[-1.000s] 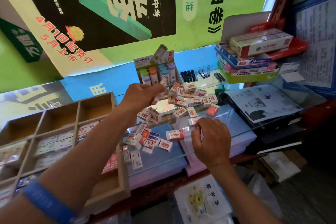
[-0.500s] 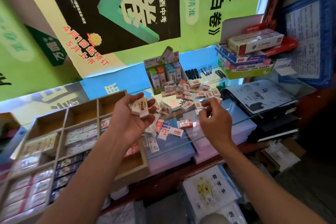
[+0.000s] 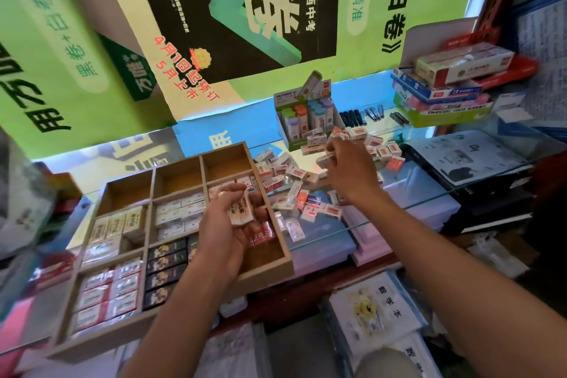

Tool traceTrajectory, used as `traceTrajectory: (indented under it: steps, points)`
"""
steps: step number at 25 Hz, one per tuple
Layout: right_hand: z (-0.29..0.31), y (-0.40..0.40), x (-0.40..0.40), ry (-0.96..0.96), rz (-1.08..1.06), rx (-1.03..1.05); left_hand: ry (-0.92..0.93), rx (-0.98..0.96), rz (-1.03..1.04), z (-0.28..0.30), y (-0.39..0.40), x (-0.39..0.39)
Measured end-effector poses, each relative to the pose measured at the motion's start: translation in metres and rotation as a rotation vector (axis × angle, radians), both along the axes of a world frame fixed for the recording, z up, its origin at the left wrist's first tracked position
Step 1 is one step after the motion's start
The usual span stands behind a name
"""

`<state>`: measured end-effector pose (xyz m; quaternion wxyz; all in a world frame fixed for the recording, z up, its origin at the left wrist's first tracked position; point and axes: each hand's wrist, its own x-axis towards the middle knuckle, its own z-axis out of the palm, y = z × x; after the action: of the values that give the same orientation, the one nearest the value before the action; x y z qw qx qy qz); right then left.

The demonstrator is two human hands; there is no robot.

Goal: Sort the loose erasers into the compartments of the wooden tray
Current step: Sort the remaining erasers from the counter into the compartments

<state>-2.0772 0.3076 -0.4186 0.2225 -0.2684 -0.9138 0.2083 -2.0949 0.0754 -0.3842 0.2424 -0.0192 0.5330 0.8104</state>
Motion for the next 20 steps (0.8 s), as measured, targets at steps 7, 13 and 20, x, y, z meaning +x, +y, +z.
traceTrajectory:
  steps: [7, 13, 20]
  points:
    - [-0.003, -0.02, -0.016, -0.214, 0.26, 0.079, 0.043, 0.06, 0.023, 0.0, -0.002, 0.003]
    - [0.009, -0.014, -0.014, -0.278, 0.085, 0.049, 0.046, 0.056, 0.036, 0.003, -0.003, 0.003]
    - [0.053, -0.08, 0.03, 0.142, 0.425, -0.763, 0.063, 0.046, -0.034, 0.003, 0.001, 0.003]
